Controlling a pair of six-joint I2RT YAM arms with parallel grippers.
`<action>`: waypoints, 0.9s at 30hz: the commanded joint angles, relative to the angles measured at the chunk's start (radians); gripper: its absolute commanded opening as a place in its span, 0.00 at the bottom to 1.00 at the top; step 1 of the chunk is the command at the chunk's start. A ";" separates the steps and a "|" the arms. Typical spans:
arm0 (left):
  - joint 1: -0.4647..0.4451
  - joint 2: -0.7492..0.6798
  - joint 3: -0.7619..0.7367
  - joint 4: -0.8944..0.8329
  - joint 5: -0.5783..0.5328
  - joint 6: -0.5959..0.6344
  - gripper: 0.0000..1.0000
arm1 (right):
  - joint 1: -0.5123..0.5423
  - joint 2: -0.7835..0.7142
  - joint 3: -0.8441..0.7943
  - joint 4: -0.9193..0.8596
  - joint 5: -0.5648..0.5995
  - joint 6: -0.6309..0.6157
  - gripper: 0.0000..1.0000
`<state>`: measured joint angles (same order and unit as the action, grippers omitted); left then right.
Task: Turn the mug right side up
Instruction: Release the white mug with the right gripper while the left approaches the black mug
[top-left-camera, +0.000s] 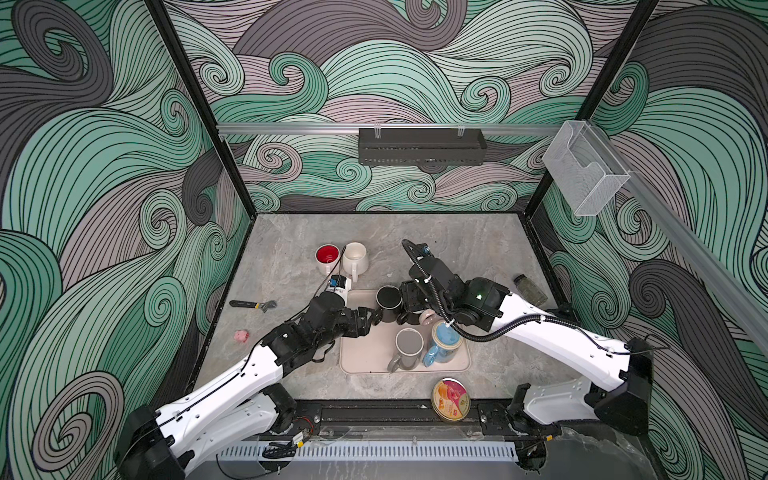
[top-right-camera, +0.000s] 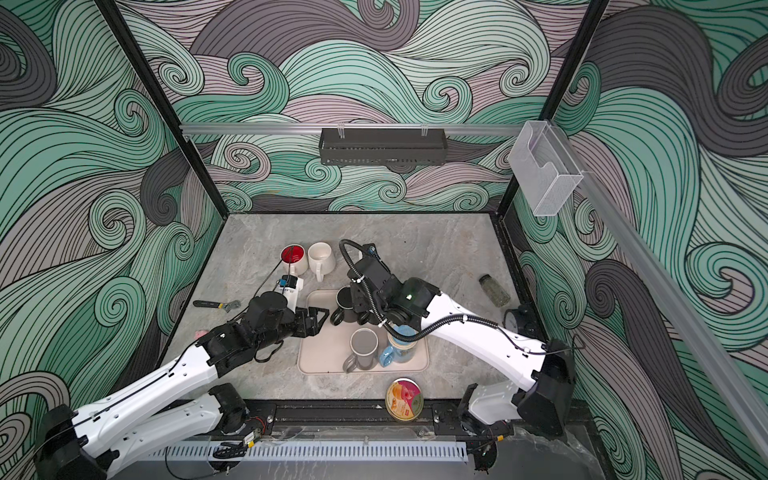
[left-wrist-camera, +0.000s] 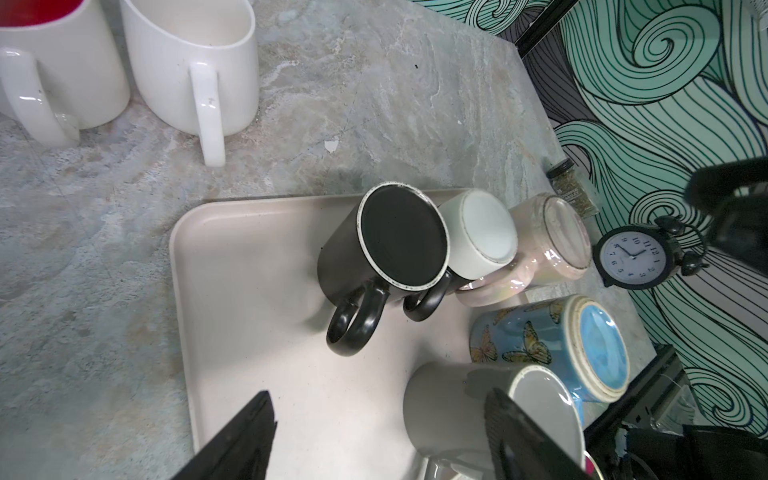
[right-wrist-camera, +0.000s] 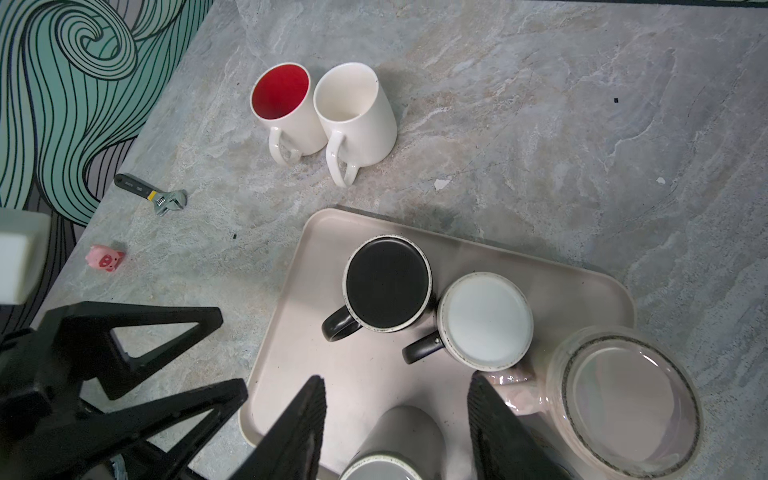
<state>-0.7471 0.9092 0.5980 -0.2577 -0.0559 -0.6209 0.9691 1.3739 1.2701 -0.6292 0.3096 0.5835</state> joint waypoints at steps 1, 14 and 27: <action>-0.015 0.042 0.009 0.069 -0.003 0.019 0.80 | -0.001 -0.012 -0.053 0.068 0.043 0.034 0.57; -0.035 0.141 0.019 0.110 -0.026 0.052 0.73 | -0.037 -0.052 -0.151 0.141 0.052 0.068 0.56; -0.046 0.144 0.029 0.072 -0.022 0.070 0.70 | -0.038 -0.016 -0.119 0.092 0.024 0.061 0.54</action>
<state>-0.7826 1.0695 0.6003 -0.1631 -0.0704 -0.5728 0.9325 1.3544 1.1271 -0.5228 0.3378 0.6430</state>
